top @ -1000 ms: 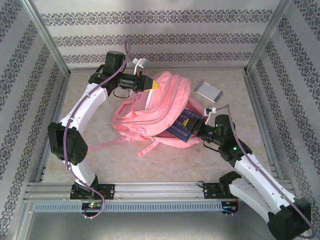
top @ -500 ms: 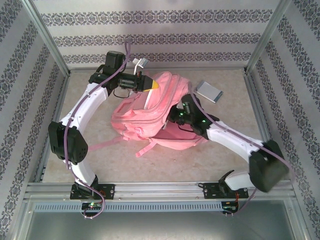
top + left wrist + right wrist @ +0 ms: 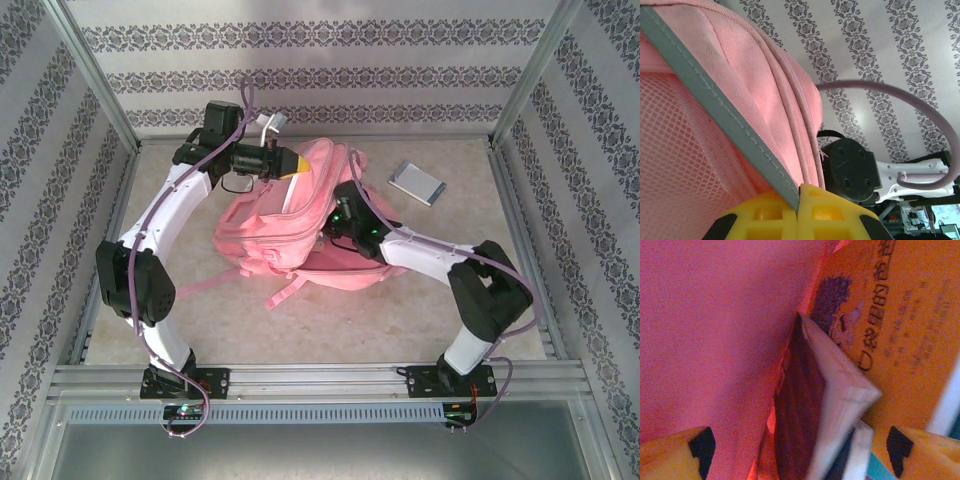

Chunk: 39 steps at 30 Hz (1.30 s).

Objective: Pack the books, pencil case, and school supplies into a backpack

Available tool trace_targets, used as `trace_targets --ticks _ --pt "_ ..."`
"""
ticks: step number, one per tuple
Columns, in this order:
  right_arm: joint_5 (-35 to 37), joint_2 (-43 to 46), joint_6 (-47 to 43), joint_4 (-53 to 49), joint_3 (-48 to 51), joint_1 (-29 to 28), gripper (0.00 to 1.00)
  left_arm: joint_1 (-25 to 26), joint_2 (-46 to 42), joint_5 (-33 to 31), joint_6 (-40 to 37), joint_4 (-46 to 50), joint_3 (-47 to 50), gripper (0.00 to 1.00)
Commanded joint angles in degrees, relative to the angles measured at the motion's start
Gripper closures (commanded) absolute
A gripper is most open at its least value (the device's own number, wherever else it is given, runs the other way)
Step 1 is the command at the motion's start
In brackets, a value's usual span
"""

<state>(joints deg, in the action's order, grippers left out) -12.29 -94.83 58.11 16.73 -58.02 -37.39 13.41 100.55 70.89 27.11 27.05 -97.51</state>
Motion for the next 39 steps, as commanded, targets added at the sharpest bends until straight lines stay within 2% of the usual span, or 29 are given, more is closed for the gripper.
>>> trace_targets --ticks 1,5,8,11,13,15,18,20,25,28,30,32,35,36,39 --pt "2.4 8.01 -8.82 -0.85 3.26 -1.31 0.06 -2.16 -3.76 -1.0 -1.7 -5.35 -1.35 1.0" --pt "3.81 15.33 -15.02 -6.14 7.46 -1.19 0.04 -4.81 -5.41 -10.26 -3.46 -1.27 1.6 1.0" --pt "5.18 20.72 -20.49 -12.63 9.11 -1.18 0.05 -5.15 -7.38 -20.19 -7.9 4.56 3.34 1.0" --pt "11.08 26.57 -23.19 -18.27 10.91 0.08 0.07 -5.03 -8.12 -30.29 -11.08 9.83 4.53 1.0" --pt "16.53 29.98 -21.07 -24.29 10.73 3.11 0.09 -4.71 -6.36 -37.35 -12.49 14.38 4.15 1.0" --pt "21.88 31.4 -19.35 -30.93 8.61 6.45 0.09 -4.62 -3.71 -40.96 -11.86 17.01 3.91 1.0" --pt "27.89 28.77 -17.76 -38.79 2.75 11.86 0.09 -2.76 -0.37 -44.76 -10.81 18.39 3.99 1.0" --pt "28.42 24.45 -15.74 -43.31 -2.4 15.47 0.09 -0.74 1.47 -49.88 -11.34 19.73 3.33 1.0" --pt "31.56 9.51 -14.69 -49.95 -16.52 21.39 0.1 1.06 4.41 -60.35 -11.04 21.54 1.85 1.0" --pt "30.72 0.24 -20.11 -48.72 -24.63 22.93 0.1 2.31 5.73 -61.64 -11.01 21.59 0.32 1.0" --pt "30.2 -6.34 -21.8 -50.92 -31.26 24.79 0.1 3.26 7.56 -60.3 -10.4 22.25 -1.26 1.0" --pt "27.91 -13.43 -22.49 -53.77 -38.42 27.05 0.1 3.45 8.42 -54.67 -8.1 20.27 -0.16 1.0" --pt "20.62 -25.54 -24.44 -59.96 -52.13 30.42 0.14 4.25 7.85 -46.52 -3.74 15.63 3.85 1.0" --pt "19.26 -30.21 -25.49 -63.51 -58.27 30.97 0.15 4.77 7.16 -45.16 -2.66 14.3 5.11 0.93" --pt "17.07 -43.45 -27.52 -72.89 -77.09 31.06 0.16 5.64 4.92 -42.35 0.97 10.79 8.39 0.62"
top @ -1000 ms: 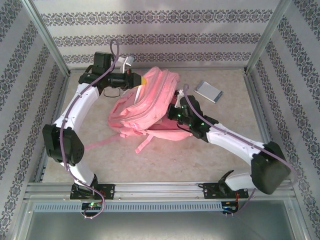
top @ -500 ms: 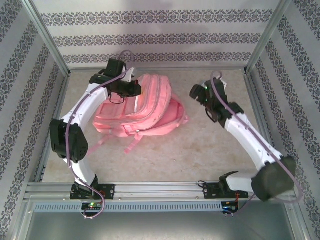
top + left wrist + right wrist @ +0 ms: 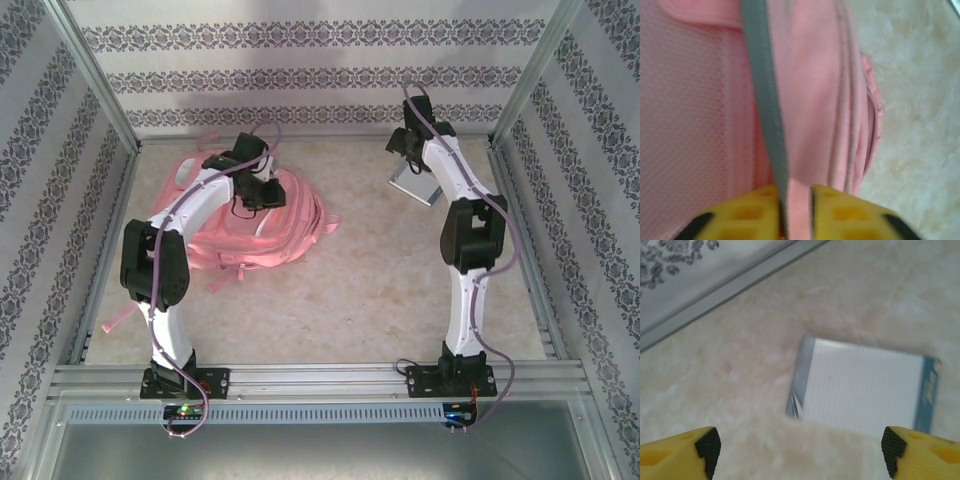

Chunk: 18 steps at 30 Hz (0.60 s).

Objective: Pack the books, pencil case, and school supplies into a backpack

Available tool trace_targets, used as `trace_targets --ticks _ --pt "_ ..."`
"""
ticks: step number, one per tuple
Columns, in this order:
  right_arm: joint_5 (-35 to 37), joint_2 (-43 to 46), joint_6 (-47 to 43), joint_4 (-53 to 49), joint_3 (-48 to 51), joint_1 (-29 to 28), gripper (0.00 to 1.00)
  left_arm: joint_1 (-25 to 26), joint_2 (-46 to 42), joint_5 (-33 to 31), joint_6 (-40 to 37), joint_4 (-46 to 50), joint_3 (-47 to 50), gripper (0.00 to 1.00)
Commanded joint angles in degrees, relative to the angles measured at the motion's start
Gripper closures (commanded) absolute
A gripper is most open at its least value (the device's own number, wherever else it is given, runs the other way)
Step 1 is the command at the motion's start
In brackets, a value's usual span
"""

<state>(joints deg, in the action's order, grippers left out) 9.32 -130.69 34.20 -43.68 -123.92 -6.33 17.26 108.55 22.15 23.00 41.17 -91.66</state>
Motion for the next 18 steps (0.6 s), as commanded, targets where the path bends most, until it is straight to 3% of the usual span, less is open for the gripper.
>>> trace_targets --ticks 1,5,9,18 --pt "-7.29 -11.79 -4.1 -14.65 -16.95 0.0 0.17 1.9 -4.08 6.8 6.16 -4.34 3.6 0.56" --pt "-9.3 -21.7 -3.52 -19.4 -29.91 0.18 0.25 1.89 -9.24 4.72 6.41 -4.85 6.36 0.49" --pt "-8.57 -22.52 -3.3 -16.84 -27.61 -0.06 0.3 1.86 -13.1 2.86 5.0 -4.04 7.93 0.48" --pt "-0.65 -24.94 -5.5 -21.22 -27.45 -1.17 0.41 1.58 -14.16 0.85 3.75 -4.09 7.71 0.48"
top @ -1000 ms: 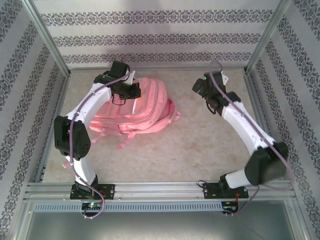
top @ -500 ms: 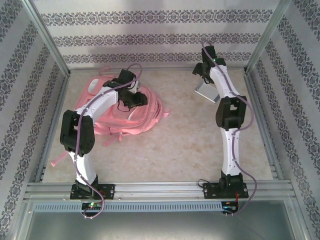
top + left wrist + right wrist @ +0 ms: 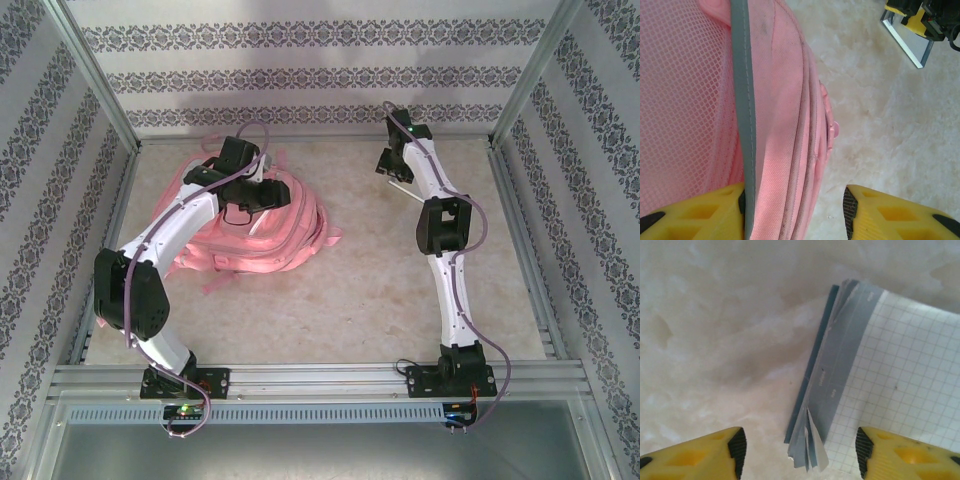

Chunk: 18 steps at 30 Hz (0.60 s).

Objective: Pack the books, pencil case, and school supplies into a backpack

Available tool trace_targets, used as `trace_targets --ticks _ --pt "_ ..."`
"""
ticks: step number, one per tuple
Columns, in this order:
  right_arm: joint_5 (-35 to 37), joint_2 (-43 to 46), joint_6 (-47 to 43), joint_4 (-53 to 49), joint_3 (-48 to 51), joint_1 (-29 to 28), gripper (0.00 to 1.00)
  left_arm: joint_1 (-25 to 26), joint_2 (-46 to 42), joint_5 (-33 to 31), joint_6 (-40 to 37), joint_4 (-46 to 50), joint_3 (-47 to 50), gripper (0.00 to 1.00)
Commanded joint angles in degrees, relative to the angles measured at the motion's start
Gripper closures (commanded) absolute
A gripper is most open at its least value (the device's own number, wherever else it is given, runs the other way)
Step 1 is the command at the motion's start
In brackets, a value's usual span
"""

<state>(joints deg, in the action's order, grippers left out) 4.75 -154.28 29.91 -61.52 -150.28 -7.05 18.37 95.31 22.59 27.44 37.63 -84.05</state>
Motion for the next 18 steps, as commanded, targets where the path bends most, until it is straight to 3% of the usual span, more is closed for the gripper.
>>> trace_targets --ticks 1,8,18 --pt "3.86 -1.53 -1.3 -3.43 -0.81 -0.27 0.43 0.21 -0.75 0.67 -0.64 -0.7 0.17 0.48" --pt "2.7 -2.82 -1.7 -3.87 -1.33 0.38 0.58 -0.77 -0.91 1.24 -0.23 -2.43 1.85 0.49" --pt "0.01 -2.84 -2.01 -3.96 -0.96 0.93 0.87 -0.82 -1.13 0.69 -0.69 -3.09 2.76 0.51"
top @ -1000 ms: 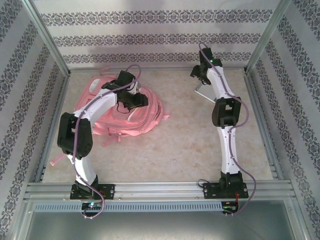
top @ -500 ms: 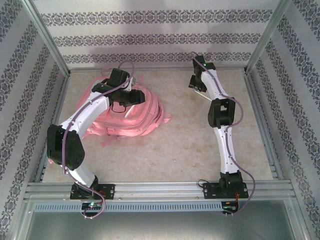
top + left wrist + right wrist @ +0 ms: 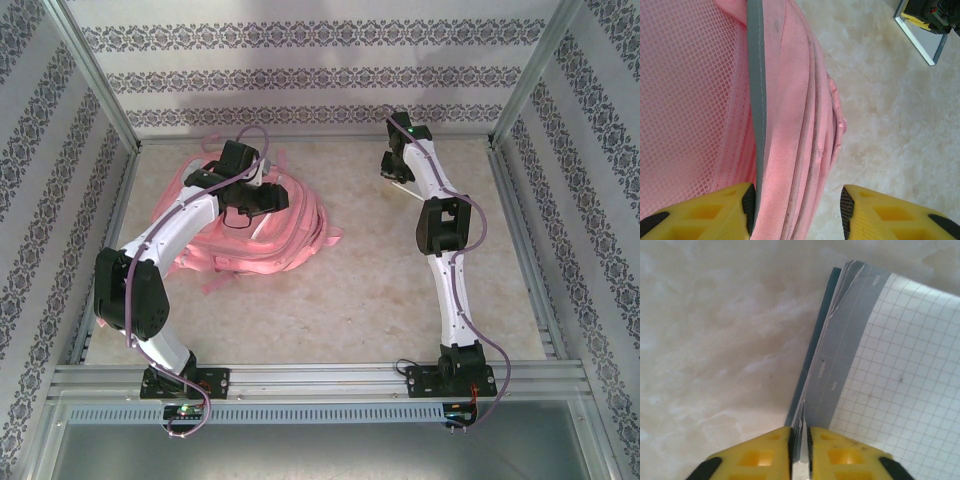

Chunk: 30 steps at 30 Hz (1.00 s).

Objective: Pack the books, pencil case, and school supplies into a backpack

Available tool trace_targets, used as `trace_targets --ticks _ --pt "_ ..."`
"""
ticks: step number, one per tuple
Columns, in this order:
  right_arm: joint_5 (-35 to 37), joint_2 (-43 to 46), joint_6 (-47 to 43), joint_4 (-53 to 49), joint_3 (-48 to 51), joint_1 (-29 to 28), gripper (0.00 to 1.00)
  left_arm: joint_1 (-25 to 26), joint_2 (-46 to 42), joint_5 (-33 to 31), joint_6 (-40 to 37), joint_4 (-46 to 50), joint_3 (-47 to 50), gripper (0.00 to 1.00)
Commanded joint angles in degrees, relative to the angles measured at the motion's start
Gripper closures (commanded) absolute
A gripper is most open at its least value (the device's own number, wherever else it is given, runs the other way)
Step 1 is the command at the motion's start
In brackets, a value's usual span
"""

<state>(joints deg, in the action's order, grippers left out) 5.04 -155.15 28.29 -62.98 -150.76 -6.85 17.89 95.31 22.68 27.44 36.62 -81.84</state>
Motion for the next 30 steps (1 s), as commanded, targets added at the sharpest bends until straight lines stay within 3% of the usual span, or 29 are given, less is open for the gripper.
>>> trace_targets --ticks 1,4,8,14,20,25,30 --pt "-0.51 -1.56 -0.58 -2.33 0.2 0.7 0.91 -0.34 -1.25 0.45 -0.72 -2.08 0.55 0.51" --pt "-1.31 1.24 -0.95 -0.85 4.01 0.52 1.0 -0.39 -1.44 -0.07 -1.07 -1.75 0.08 0.51" --pt "-2.21 8.6 -0.99 3.18 13.13 0.21 1.0 -0.18 -3.01 -2.54 -2.06 -0.5 -1.24 0.51" --pt "-4.15 24.45 0.69 14.76 36.25 -1.01 1.0 -0.03 -7.34 -7.55 -4.47 3.29 -4.36 0.47" --pt "-8.34 38.65 5.34 26.44 57.67 -3.79 1.0 0.92 -8.75 -9.04 -5.82 7.27 -6.69 0.36" --pt "-8.89 48.84 7.04 33.23 71.01 -7.91 1.0 5.21 -8.35 -4.89 -3.21 5.92 -6.82 0.31" --pt "-11.92 58.77 9.59 39.78 83.7 -10.23 1.0 9.67 -3.4 4.24 6.56 -5.36 -2.15 0.3"
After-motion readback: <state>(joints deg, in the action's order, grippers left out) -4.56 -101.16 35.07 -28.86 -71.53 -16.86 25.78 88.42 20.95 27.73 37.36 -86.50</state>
